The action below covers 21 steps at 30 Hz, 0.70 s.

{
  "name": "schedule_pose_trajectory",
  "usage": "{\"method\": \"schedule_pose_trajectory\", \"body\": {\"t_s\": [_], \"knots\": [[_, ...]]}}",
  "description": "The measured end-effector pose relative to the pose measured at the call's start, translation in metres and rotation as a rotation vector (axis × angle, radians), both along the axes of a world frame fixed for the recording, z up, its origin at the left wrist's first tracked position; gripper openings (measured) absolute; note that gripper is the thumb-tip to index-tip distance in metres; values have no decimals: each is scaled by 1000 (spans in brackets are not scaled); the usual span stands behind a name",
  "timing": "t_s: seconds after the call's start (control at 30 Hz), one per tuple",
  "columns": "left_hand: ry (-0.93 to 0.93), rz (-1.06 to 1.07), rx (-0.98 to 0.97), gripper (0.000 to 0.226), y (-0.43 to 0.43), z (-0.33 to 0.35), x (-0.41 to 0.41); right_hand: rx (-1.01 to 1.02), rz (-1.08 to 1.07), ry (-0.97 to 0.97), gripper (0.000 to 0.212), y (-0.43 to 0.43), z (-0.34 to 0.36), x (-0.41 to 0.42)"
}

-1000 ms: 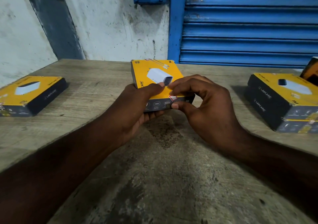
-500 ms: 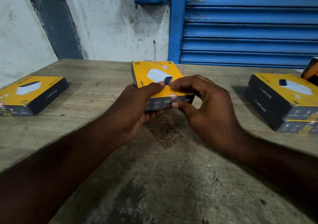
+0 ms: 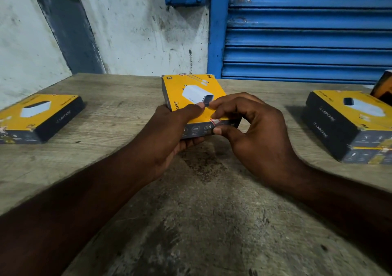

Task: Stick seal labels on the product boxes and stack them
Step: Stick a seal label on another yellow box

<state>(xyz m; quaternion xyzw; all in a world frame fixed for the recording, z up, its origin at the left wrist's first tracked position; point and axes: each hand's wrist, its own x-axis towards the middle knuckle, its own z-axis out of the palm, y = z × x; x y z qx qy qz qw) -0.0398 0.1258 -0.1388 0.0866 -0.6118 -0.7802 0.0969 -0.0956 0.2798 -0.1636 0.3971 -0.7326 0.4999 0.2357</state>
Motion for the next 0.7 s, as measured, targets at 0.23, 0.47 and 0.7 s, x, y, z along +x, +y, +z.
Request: {"method": "schedule_pose_trajectory", "body": {"t_s": [0.23,0.47,0.7], "knots": [[-19,0,48,23,-2,3,1,3,-28,-51,32,0,2,2],[-32,-10,77,17,-4,3,1,5,-29,12,23,1,1,-1],[-54,-12,76,21,-5,1,-1,-8,-12,-1,27,0,-1,-1]]}}
